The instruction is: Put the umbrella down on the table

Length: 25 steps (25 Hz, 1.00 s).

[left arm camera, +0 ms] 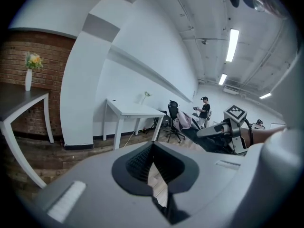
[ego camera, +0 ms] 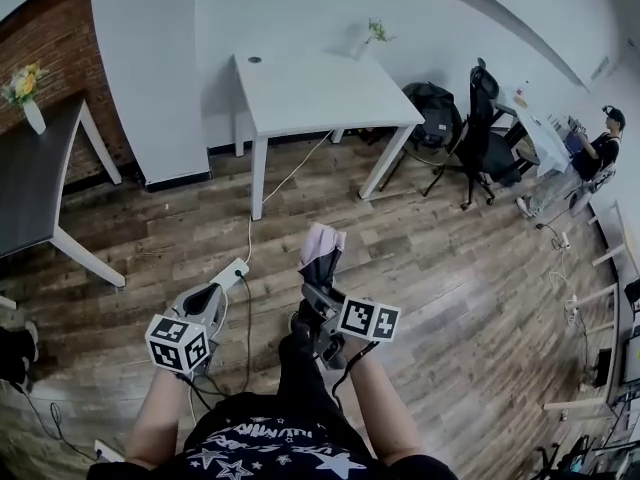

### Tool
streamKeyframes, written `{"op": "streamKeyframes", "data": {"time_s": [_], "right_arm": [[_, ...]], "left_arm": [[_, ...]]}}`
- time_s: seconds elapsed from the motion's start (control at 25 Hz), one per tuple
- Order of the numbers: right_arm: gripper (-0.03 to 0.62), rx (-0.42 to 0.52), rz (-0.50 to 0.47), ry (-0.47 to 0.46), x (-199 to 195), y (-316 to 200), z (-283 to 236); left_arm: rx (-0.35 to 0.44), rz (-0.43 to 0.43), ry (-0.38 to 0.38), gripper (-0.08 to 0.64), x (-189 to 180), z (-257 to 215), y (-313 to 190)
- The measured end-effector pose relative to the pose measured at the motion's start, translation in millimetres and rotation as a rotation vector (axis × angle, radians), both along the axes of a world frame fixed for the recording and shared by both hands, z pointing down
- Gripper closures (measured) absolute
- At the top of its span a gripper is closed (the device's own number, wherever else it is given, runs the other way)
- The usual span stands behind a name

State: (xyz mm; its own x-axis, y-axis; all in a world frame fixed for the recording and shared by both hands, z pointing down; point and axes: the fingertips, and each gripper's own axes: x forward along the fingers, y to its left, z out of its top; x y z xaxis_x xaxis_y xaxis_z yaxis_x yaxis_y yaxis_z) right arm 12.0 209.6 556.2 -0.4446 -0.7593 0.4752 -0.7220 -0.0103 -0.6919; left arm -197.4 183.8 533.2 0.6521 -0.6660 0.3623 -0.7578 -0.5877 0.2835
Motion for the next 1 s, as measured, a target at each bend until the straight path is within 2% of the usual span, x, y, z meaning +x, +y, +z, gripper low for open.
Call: {"op": "streamKeyframes", "data": {"time_s": [0.2,0.44,0.68,1.0], "right_arm": [[0.344,-0.004,-0.046,-0.007,34.6,-74.2,2.8],[0.344,-0.014,-0.090,-0.002,79.2,-161.3,2.9],[0.344,-0.036,-0.138,-0.006,111.6,-216.4,8.7],[0.344,-0.025,-0.171,-0.005,156.2,-276.8,4.4]], "left_arm": [[-0.006,-0.041,-0.017,0.557,30.0,0.8,-59.9],[-0.021,-0.097,-0.004,0.557,77.4,-1.2,-139.0],[-0.044,-0.104,-0.012,0.557,122.1,3.0,-196.6],[-0.022,-0.123,-0.014,0.557,170.8,-7.1,-261.1]]}}
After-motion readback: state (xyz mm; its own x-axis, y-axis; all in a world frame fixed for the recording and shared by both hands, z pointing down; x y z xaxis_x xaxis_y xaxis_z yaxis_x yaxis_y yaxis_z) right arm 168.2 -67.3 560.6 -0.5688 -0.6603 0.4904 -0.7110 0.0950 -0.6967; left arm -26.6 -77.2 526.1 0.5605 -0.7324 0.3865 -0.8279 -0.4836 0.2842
